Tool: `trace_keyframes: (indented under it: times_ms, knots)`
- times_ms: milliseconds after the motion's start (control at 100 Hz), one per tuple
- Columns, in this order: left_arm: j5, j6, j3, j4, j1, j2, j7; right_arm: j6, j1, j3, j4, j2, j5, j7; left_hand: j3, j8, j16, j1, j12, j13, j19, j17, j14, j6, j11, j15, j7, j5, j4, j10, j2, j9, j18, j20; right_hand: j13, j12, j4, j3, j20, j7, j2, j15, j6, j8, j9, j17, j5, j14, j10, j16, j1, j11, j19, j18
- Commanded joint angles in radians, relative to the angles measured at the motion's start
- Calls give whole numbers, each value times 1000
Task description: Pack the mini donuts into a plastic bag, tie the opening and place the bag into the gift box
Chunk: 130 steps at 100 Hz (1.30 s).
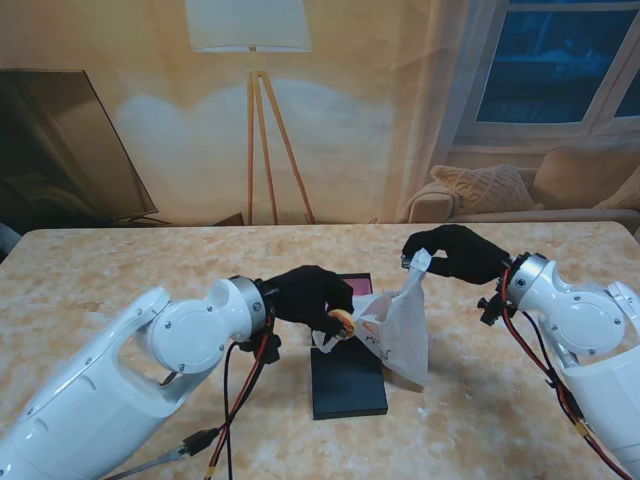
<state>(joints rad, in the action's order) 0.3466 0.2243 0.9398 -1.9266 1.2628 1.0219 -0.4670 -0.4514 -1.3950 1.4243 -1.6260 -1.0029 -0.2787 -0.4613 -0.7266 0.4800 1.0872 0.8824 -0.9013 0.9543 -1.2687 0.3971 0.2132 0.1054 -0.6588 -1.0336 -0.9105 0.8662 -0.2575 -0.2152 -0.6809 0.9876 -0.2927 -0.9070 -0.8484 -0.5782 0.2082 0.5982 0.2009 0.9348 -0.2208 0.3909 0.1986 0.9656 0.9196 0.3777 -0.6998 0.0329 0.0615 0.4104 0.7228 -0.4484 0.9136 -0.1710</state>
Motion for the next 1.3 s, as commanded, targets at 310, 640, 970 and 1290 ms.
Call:
trace_keyframes:
  times_ms: [310, 640, 970, 1290]
  knots:
    - [-42, 132, -112, 14, -73, 57, 76, -2, -37, 20, -17, -10, -18, 6, -21, -38, 24, 15, -6, 1, -38, -2, 4, -8, -11, -42, -21, 29, 5, -12, 2, -5, -15, -30, 40, 30, -60, 192, 9, 74, 10, -17, 269, 47, -64, -24, -49, -8, -31, 21, 132, 37, 17, -5]
    - [-59, 279, -200, 71, -163, 105, 176, 7, -44, 23, -23, -12, -1, 5, -33, -88, 44, 9, -36, -25, -41, -29, -2, -17, -53, -76, -15, 58, -4, -3, -16, -34, -13, -33, 66, 55, -78, 190, 11, 74, 26, -25, 281, 50, -106, -34, -48, -23, -58, 16, 120, 60, 17, -12]
    - [-89, 357, -232, 97, -185, 134, 229, -2, -47, 30, -31, -11, 2, 7, -18, -114, 58, 12, -59, -75, -16, -70, 1, -45, -50, -64, -4, 62, -1, 14, -2, -83, -12, -33, 107, 85, -100, 182, 17, 67, 42, -36, 291, 49, -159, -47, -42, -55, -98, 9, 109, 71, 26, -35]
    - [-97, 382, -259, 134, -197, 155, 267, -18, -48, 31, -29, -12, -5, 18, 0, -123, 52, 24, -46, -135, 35, -113, 13, -42, -20, -3, -5, 53, 7, -3, 11, -147, -11, -19, 204, 165, -100, 173, 26, 62, 40, -83, 311, 46, -273, -98, -39, -91, -152, -26, 107, 125, 30, -64]
